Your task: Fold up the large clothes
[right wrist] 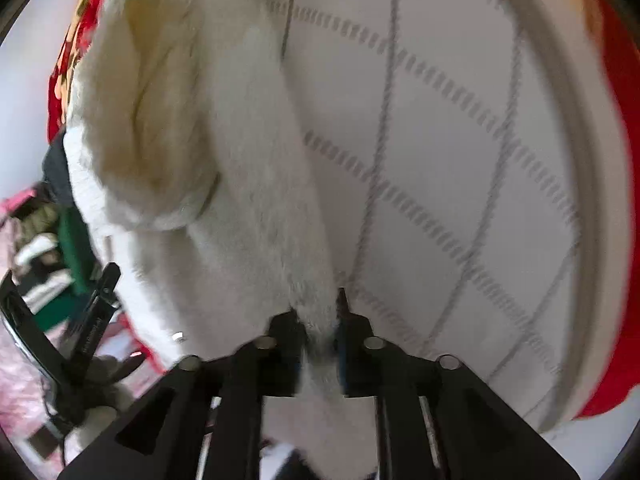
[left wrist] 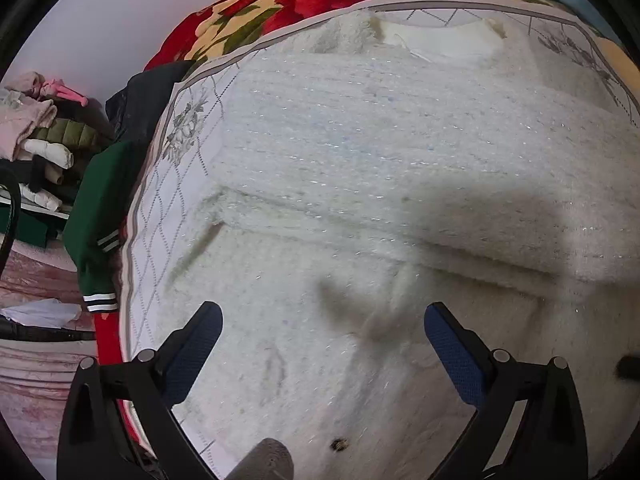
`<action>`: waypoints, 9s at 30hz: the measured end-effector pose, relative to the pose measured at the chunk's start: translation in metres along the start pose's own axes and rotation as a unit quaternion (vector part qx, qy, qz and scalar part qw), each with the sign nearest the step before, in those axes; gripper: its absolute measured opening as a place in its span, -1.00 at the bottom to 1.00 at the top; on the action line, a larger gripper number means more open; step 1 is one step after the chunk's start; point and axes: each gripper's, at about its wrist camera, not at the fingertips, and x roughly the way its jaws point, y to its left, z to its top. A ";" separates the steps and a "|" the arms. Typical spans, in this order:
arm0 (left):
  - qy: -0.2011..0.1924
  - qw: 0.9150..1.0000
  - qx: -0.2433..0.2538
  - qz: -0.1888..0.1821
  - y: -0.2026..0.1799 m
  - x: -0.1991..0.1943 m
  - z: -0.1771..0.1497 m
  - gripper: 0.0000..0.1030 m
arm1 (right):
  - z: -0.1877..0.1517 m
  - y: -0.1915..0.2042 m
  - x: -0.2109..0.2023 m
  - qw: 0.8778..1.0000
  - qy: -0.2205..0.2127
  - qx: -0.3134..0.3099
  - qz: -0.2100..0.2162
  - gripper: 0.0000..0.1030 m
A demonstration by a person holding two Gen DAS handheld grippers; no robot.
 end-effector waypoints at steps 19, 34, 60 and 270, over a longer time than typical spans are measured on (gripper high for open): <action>0.062 0.998 -0.012 -0.027 -0.028 0.057 0.002 1.00 | 0.074 -0.011 -0.033 0.993 -0.090 0.072 0.003 -0.71; 0.037 0.999 -0.012 -0.018 -0.019 0.036 0.000 1.00 | 0.075 0.039 -0.040 0.991 -0.079 -0.059 -0.089 -0.42; 0.074 0.982 0.048 0.167 -0.223 -0.102 -0.140 1.00 | 0.051 -0.102 -0.074 0.980 0.025 -0.166 0.107 0.17; 0.104 0.968 -0.154 -0.169 -0.034 0.029 -0.015 1.00 | -0.018 -0.084 -0.077 0.952 -0.210 0.021 0.220 -0.04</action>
